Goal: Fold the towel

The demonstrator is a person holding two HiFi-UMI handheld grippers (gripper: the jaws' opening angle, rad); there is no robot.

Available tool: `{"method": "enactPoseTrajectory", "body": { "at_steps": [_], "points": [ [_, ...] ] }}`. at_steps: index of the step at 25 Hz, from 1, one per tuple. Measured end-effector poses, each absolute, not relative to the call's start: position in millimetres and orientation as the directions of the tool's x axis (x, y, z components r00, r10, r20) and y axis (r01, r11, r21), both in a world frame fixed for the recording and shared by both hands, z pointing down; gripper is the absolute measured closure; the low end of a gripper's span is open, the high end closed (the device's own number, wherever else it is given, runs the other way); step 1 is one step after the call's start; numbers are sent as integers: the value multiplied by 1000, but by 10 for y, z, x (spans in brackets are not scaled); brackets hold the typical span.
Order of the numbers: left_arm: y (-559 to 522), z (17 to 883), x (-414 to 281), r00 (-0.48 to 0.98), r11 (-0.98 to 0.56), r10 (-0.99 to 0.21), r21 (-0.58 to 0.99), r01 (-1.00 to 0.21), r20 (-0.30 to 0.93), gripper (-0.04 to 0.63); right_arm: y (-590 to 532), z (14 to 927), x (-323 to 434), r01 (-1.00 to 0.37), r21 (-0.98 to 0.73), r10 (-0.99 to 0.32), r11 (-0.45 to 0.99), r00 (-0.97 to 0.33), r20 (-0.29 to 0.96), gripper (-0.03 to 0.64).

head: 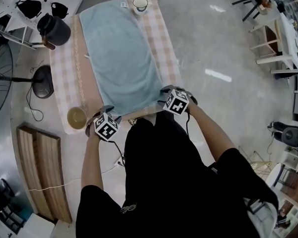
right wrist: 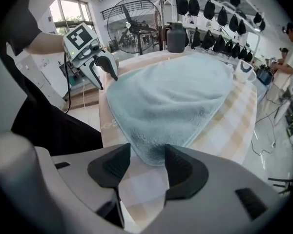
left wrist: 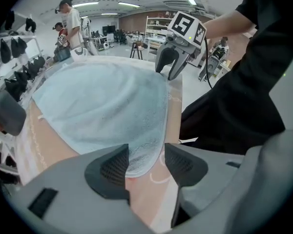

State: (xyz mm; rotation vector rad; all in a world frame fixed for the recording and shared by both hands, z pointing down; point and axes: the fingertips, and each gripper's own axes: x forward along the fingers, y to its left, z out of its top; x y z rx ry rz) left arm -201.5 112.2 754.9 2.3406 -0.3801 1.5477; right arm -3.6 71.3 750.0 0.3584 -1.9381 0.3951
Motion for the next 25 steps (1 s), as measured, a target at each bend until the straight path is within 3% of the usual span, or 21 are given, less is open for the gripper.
{"method": "enactPoseTrajectory", "body": {
  "at_steps": [4, 11, 16, 21, 25],
  "points": [
    [1142, 7578, -2064, 387, -914, -50, 114, -389, 921, 383, 686, 7541, -40, -426, -93, -78, 900, -368, 927, 405],
    [999, 7570, -2076, 406, -898, -156, 42, -438, 900, 383, 585, 7555, -5, -453, -50, -122, 890, -342, 932, 511],
    [980, 7544, -2143, 391, -890, -213, -12, -456, 895, 383, 579, 7566, 0, -461, -48, -125, 886, -338, 933, 525],
    [1053, 7668, -2169, 402, -889, -183, 23, -456, 897, 383, 561, 7563, -8, -464, -50, -123, 884, -334, 934, 525],
    [1034, 7671, -2174, 435, -850, -187, 77, -522, 881, 393, 587, 7551, 5, -459, -47, -135, 887, -355, 925, 522]
  ]
}}
